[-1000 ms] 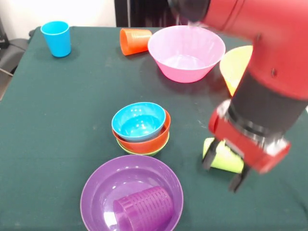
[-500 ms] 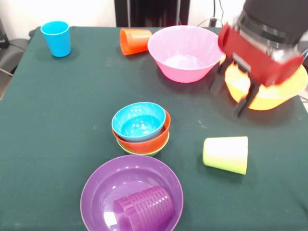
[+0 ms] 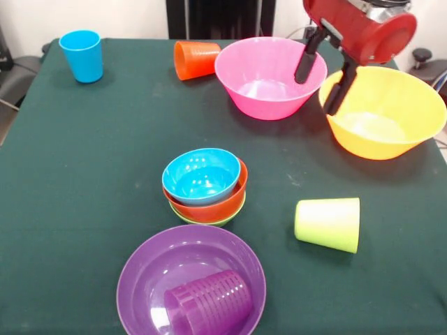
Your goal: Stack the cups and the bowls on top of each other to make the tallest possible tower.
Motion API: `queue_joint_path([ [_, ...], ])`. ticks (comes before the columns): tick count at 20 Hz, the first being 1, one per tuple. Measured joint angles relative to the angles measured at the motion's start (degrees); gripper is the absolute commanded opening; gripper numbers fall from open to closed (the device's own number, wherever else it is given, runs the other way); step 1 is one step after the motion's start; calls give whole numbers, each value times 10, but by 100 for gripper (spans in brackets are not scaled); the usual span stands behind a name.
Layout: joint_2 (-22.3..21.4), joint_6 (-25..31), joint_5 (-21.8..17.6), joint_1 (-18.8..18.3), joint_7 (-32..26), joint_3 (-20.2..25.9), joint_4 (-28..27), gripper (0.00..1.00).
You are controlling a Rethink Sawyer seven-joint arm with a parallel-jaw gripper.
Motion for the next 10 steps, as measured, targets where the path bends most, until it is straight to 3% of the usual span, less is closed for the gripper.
queue_joint_path([
  [10, 9, -8, 0, 3, 0, 9, 18, 100],
])
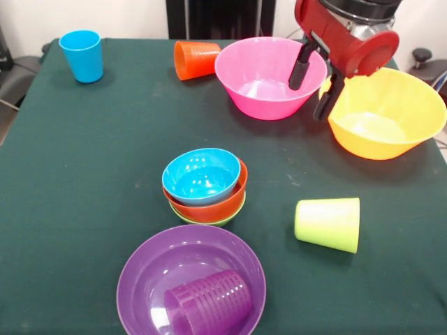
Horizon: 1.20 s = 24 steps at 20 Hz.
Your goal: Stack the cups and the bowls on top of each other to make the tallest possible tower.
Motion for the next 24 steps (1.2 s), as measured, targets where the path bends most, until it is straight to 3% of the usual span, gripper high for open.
queue_joint_path([
  [13, 9, -19, 0, 5, 0, 3, 18, 100],
  [24, -72, -23, -60, 4, 0, 3, 117, 100],
])
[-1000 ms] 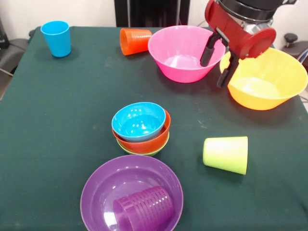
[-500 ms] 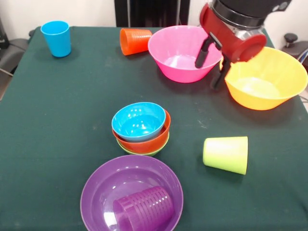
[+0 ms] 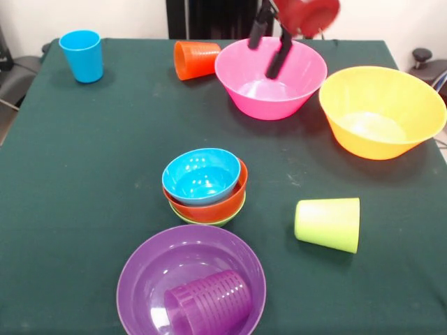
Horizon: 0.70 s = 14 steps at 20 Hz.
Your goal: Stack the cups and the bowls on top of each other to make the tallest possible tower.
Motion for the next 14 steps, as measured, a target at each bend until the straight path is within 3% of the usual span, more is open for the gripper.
queue_joint_path([
  [4, -17, -14, -14, -3, 0, 2, 17, 100],
  [14, -21, -109, -40, -18, 0, 23, 24, 100],
])
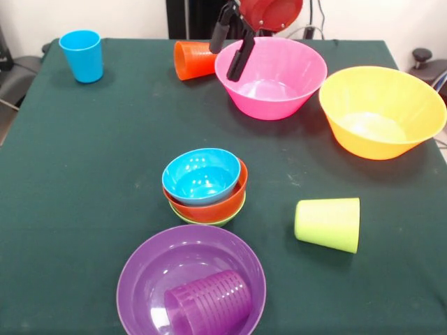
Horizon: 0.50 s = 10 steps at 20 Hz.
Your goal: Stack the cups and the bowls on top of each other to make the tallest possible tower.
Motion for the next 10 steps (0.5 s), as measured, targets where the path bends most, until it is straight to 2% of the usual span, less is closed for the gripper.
queue_joint_path([
  [10, 13, -5, -2, 1, 0, 7, 0, 100],
])
